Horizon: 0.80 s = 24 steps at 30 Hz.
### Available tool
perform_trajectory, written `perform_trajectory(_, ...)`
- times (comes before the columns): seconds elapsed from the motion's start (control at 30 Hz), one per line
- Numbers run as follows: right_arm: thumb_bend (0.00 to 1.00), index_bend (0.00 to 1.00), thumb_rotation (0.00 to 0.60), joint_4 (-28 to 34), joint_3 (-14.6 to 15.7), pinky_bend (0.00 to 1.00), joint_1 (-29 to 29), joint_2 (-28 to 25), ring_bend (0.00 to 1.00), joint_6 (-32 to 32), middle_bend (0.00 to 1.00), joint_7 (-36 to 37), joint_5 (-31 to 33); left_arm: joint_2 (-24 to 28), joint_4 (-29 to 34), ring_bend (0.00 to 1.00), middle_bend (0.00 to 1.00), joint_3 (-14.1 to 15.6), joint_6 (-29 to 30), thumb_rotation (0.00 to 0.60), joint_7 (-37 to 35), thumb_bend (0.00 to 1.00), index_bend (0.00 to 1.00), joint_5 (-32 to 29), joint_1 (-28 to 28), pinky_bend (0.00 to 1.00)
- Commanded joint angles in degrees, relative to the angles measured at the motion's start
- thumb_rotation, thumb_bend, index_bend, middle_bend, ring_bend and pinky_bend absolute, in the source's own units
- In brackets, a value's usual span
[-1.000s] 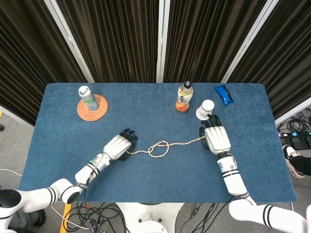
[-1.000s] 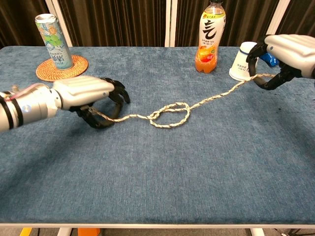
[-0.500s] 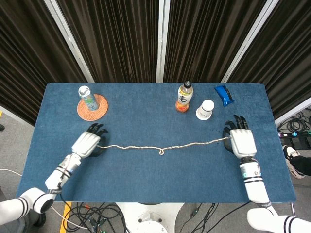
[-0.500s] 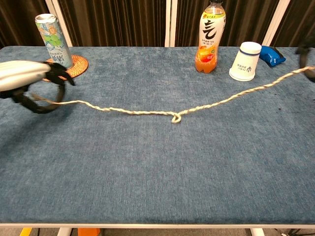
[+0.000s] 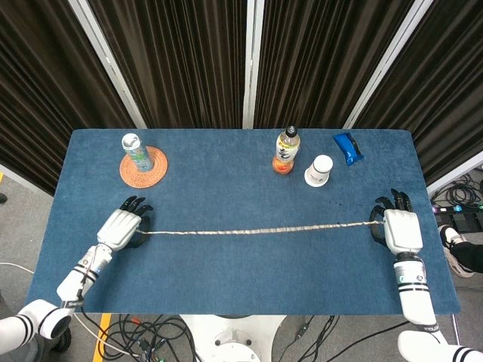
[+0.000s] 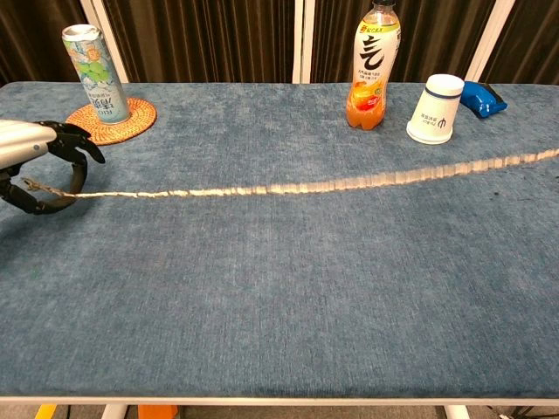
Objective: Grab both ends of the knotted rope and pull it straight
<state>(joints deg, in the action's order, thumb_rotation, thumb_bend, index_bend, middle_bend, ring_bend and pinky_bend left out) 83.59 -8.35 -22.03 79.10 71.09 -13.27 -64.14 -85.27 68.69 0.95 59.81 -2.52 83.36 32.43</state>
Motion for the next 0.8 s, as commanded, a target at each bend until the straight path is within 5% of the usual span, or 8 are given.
perform_trajectory(0.03, 0.48, 0.63, 0.600, -2.0, 0.1, 0.00, 0.1, 1.4, 0.00, -1.2, 0.25, 0.9, 0.2, -0.8, -1.3, 0.04, 0.19, 0.0, -0.5, 0.600, 0.2, 0.41, 0.59, 0.1, 0.0, 0.02)
perform_trajectory(0.43, 0.47, 0.60, 0.600, -8.1, 0.7, 0.00, 0.4, 6.0, 0.00, -3.4, 0.24, 2.8, -0.8, -2.7, -4.9, 0.04, 0.19, -0.2, -1.5, 0.600, -0.5, 0.40, 0.53, 0.4, 0.0, 0.02)
perform_trajectory(0.67, 0.22, 0.25, 0.600, -9.0, 1.5, 0.00, 1.0, 6.5, 0.00, -4.3, 0.19, 1.7, -1.2, -2.7, -4.5, 0.04, 0.18, -1.0, -1.6, 0.600, 0.2, 0.25, 0.30, -0.5, -0.3, 0.02)
perform_trajectory(0.8, 0.21, 0.15, 0.600, -6.4, 1.0, 0.00, 1.8, 4.8, 0.00, -1.6, 0.18, 1.5, -2.8, -1.1, -1.6, 0.04, 0.18, -1.5, 1.0, 0.600, 0.3, 0.19, 0.25, -0.4, -1.4, 0.02)
